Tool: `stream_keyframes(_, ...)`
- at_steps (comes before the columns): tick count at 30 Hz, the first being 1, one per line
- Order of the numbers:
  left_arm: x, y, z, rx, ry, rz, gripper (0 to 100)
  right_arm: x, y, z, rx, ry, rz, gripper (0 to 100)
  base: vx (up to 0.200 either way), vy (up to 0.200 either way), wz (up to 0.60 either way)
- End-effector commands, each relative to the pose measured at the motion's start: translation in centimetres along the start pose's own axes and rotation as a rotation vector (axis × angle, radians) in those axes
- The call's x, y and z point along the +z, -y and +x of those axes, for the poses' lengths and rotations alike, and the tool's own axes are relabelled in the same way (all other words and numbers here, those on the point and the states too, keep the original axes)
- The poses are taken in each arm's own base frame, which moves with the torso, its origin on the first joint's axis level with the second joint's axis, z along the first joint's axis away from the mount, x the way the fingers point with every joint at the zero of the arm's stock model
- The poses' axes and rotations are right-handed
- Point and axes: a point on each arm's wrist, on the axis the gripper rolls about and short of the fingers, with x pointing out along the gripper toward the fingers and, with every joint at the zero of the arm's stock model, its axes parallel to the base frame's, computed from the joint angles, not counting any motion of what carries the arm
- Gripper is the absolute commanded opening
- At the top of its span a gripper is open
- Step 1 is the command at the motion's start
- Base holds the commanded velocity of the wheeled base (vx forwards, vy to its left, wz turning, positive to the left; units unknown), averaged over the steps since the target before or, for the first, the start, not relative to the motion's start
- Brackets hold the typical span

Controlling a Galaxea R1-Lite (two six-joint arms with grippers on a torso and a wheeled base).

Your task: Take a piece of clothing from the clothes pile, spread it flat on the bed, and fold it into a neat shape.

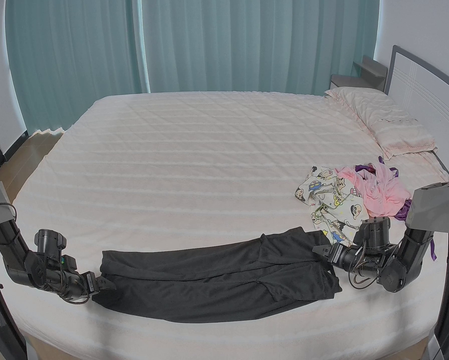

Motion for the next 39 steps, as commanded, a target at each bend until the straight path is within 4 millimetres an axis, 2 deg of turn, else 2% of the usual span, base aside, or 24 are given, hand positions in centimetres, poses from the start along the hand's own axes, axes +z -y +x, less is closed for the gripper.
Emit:
stream_keyframes(1, -0.4, -0.1, 1.1, 0.01, -0.031, 0.003, 100, 0.0, -0.1, 0.0, 0.004, 0.002, -0.002, 100, 0.0, 0.0, 0.0)
stream_keyframes(2, -0.4, 0.0, 1.2, 0.009, -0.031, 0.005, 100, 0.0, -0.2, 0.1, 0.006, 0.003, -0.003, 100, 0.0, 0.0, 0.0)
stream_keyframes(3, -0.4, -0.1, 1.4, 0.024, -0.016, 0.011, 0, 0.0, -0.2, 0.1, 0.006, 0.003, -0.003, 100, 0.0, 0.0, 0.0)
stream_keyframes(9, -0.9, -0.1, 1.6, 0.115, -0.004, 0.019, 0, 0.1, -0.1, 0.1, 0.006, 0.003, -0.002, 100, 0.0, 0.0, 0.0)
stream_keyframes(31, -1.4, -0.7, 0.7, 0.191, -0.051, 0.049, 0, 0.0, -0.1, 0.0, 0.016, -0.008, -0.001, 100, 0.0, 0.0, 0.0)
stream_keyframes(32, -1.5, -0.7, 0.7, 0.193, -0.057, 0.05, 100, 0.1, -0.1, -0.1, 0.017, -0.007, -0.001, 100, 0.0, 0.0, 0.0)
stream_keyframes(39, -0.5, -0.4, -0.8, 0.128, -0.001, 0.035, 100, 0.4, 0.2, -0.2, 0.01, 0.005, 0.006, 100, 0.0, 0.0, 0.0)
